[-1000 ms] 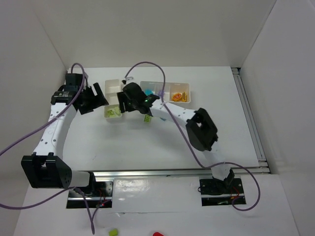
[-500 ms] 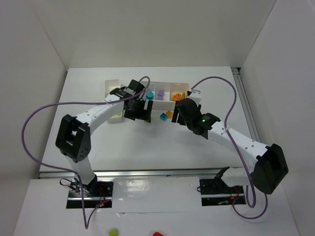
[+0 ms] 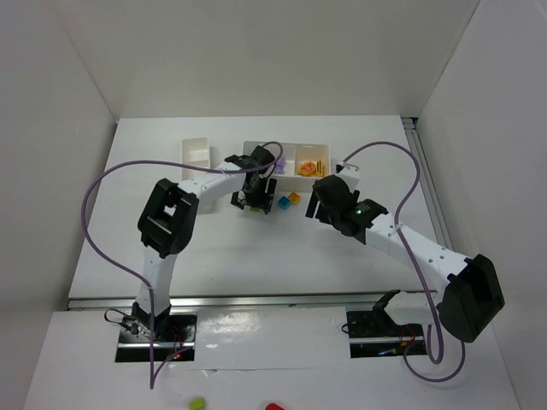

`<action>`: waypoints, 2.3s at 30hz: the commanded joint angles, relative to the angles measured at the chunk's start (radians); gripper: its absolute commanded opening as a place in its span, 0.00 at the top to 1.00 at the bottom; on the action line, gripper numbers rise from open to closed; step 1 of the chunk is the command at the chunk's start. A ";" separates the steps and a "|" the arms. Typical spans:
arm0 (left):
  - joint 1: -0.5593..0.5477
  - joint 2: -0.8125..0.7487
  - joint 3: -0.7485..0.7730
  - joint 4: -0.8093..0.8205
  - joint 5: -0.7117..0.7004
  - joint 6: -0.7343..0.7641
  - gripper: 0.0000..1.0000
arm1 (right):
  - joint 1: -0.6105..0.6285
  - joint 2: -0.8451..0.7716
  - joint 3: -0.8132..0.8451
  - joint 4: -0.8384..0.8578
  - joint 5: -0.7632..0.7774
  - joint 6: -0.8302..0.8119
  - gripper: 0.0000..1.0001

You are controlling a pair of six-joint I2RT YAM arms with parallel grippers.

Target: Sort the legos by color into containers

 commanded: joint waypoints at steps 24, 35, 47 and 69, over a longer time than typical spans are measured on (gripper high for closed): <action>0.239 -0.413 -0.199 0.015 -0.108 0.006 0.68 | -0.039 0.058 0.056 0.040 -0.030 -0.045 0.22; 0.392 -0.276 -0.171 0.025 -0.087 -0.005 0.57 | -0.039 0.037 0.056 0.031 -0.012 -0.043 0.22; 0.270 -0.425 -0.199 0.067 0.000 0.078 0.04 | -0.010 0.092 0.064 0.080 -0.042 -0.022 0.22; -0.095 0.013 0.002 0.209 0.167 0.251 0.10 | -0.140 -0.089 -0.034 -0.027 -0.032 0.060 0.22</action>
